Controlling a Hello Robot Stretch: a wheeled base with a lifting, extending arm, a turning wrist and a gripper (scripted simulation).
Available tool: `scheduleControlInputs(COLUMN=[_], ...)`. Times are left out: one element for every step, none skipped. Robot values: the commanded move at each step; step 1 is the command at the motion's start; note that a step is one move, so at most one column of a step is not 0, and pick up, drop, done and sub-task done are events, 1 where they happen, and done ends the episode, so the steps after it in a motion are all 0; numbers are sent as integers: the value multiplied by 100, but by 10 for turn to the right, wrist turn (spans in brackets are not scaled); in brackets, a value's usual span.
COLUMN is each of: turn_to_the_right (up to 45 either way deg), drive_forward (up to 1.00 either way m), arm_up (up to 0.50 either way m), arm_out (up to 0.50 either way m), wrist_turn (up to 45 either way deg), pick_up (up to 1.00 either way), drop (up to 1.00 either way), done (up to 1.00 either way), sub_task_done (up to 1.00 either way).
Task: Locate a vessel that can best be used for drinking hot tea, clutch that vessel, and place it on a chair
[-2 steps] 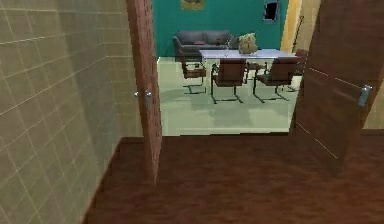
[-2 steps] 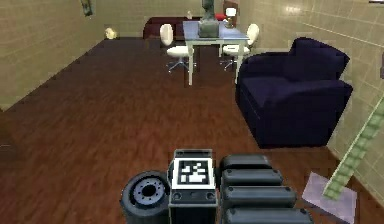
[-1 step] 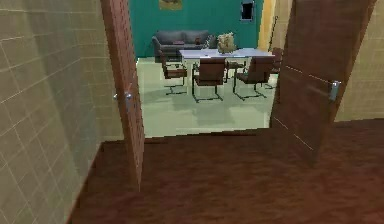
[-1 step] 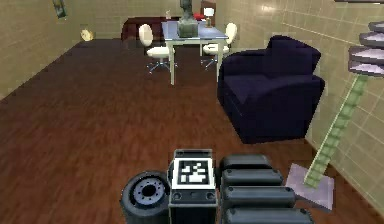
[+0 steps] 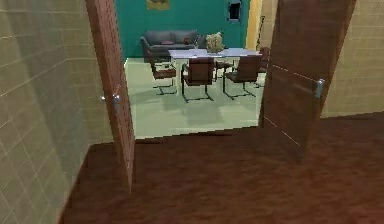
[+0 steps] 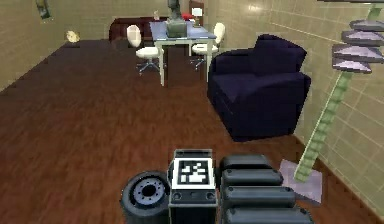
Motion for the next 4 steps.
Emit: scheduleControlInputs(turn_to_the_right=[0,0,-30,0], drive_forward=[100,20,0,100], arm_up=[0,0,0,0], arm_out=[0,0,0,0], wrist_turn=[0,0,0,0], pick_up=[0,0,0,0], drop=[0,0,0,0], done=[0,0,0,0], sub_task_done=[0,0,0,0])
